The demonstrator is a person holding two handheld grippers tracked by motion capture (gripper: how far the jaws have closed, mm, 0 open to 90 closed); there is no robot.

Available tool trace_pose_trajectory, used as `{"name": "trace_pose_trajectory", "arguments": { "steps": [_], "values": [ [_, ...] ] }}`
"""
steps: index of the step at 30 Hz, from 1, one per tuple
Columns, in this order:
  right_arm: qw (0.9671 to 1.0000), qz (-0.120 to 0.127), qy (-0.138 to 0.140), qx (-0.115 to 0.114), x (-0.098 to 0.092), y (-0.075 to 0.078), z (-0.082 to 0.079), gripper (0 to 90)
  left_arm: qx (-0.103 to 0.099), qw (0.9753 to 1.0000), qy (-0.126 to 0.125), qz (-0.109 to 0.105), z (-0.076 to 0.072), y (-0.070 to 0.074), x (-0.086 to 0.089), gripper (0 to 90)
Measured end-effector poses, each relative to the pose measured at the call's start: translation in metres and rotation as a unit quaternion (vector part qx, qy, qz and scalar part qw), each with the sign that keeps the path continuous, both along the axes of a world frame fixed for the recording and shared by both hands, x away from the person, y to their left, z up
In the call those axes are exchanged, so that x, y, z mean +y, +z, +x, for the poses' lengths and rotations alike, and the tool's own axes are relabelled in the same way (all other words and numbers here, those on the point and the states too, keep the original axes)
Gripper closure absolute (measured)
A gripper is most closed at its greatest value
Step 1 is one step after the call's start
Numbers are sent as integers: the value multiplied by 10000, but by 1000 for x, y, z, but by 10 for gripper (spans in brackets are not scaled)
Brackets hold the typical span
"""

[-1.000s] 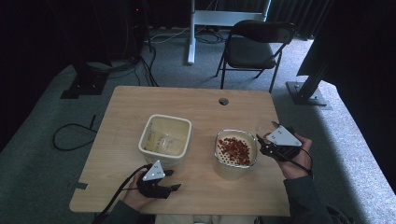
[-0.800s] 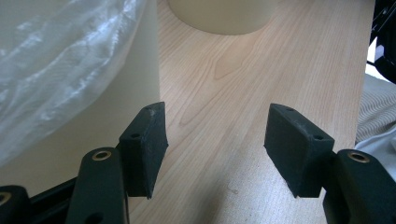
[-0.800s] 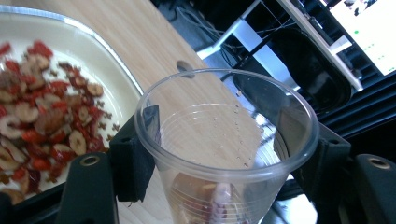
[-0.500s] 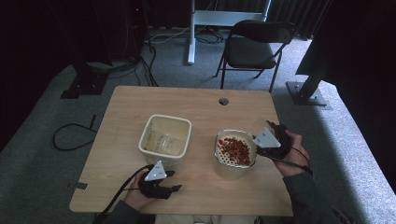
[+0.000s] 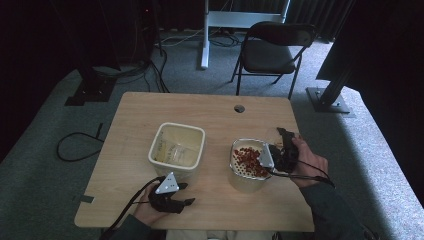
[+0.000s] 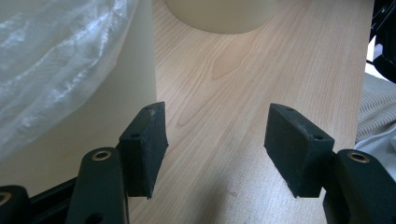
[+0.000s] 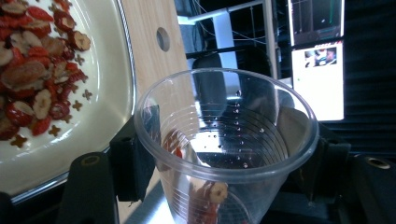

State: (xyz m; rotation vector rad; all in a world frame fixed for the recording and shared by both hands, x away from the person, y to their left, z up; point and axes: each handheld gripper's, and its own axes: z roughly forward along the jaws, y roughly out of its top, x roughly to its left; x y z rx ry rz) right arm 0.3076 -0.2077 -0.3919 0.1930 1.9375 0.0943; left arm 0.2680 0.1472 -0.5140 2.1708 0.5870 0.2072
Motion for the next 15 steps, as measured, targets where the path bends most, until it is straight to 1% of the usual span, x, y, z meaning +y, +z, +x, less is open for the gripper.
{"name": "trace_pose_trajectory", "arguments": {
  "steps": [2,5,10,15],
  "values": [
    [9996,-239,27,-120,3,-1,-1,317,5,10000,-1,3,0,0,0,396],
    [9981,-577,103,-208,6,-1,-3,317,7,10000,-9,7,0,0,0,397],
    [9954,-875,193,-349,10,-1,-6,317,0,10000,-9,0,0,0,0,397],
    [9911,-1205,305,-477,16,-3,-10,317,5,10000,-4,-1,0,0,0,397]
  ]
}}
